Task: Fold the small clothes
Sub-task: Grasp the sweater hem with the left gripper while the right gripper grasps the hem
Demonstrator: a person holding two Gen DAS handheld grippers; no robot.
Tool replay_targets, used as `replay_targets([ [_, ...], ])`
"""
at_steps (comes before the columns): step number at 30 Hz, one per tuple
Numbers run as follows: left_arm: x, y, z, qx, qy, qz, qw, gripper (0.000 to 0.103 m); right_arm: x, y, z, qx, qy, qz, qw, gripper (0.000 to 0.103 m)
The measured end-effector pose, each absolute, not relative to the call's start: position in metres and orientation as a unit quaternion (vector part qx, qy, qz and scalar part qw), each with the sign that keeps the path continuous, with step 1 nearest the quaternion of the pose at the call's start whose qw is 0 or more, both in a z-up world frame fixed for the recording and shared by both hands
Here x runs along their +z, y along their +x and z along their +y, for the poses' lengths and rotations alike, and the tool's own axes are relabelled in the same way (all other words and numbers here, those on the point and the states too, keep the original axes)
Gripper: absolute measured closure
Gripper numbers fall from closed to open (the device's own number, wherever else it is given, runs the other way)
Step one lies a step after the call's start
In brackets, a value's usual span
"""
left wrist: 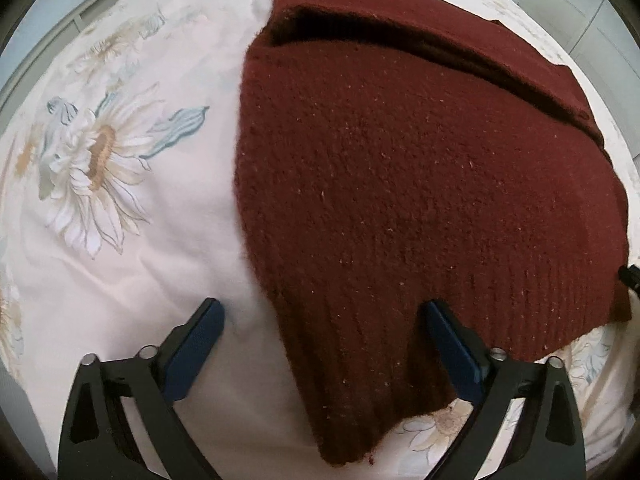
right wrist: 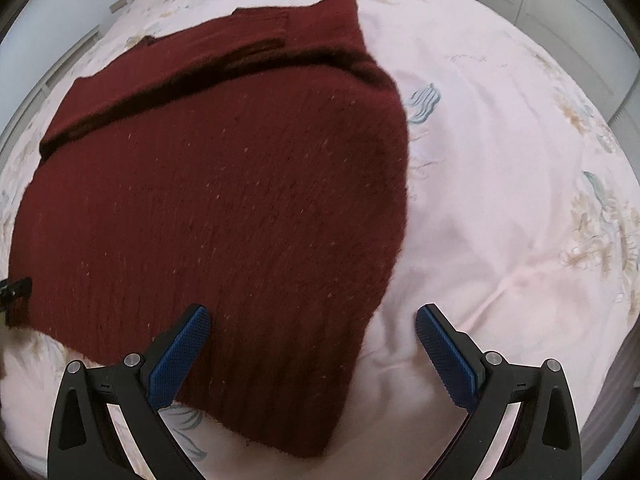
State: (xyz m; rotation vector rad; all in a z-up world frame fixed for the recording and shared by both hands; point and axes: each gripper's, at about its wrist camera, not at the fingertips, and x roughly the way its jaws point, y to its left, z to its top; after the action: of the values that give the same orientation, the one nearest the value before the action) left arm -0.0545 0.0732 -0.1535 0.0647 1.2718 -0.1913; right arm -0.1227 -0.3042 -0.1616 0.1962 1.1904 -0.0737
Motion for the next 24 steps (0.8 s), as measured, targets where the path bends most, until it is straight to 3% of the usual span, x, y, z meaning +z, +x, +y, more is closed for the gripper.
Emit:
replay_targets([
  [4, -0.15, -0.058, 0.068, -0.109, 0.031, 0.591, 0.799, 0.034, -0.164, -0.124, -0.305, -0.02, 0.115, 0.564, 0.817, 0.006],
  [6, -0.148, -0.06, 0.063, -0.128, 0.025, 0.591, 0.796, 0.059, -0.167, -0.124, -0.306, -0.015, 0.126, 0.571, 0.811, 0.016],
  [7, -0.147, -0.06, 0.061, -0.141, 0.015, 0.591, 0.794, 0.067, -0.167, -0.124, -0.306, -0.013, 0.127, 0.574, 0.809, 0.028],
  [8, -0.147, -0.06, 0.06, -0.148, 0.005, 0.592, 0.792, 0.082, -0.167, -0.125, -0.305, -0.005, 0.13, 0.577, 0.806, 0.041],
  [9, -0.146, -0.061, 0.059, -0.15, -0.001, 0.593, 0.791, 0.088, -0.167, -0.125, -0.305, -0.004, 0.13, 0.58, 0.804, 0.045],
  [10, -0.146, -0.061, 0.059, -0.149, -0.005, 0.594, 0.791, 0.089, -0.165, -0.126, -0.305, -0.004, 0.13, 0.581, 0.803, 0.054],
  [11, -0.146, -0.06, 0.059, -0.148, -0.006, 0.594, 0.791, 0.091, -0.163, -0.126, -0.306, -0.001, 0.132, 0.582, 0.803, 0.073],
  [13, -0.145, -0.058, 0.059, -0.151, -0.006, 0.593, 0.791, 0.093, -0.158, -0.127, -0.306, 0.003, 0.137, 0.58, 0.803, 0.085],
  [24, -0.091, -0.058, 0.079, -0.175, -0.046, 0.569, 0.802, 0.094, -0.107, -0.128, -0.318, 0.024, 0.155, 0.54, 0.827, 0.087],
])
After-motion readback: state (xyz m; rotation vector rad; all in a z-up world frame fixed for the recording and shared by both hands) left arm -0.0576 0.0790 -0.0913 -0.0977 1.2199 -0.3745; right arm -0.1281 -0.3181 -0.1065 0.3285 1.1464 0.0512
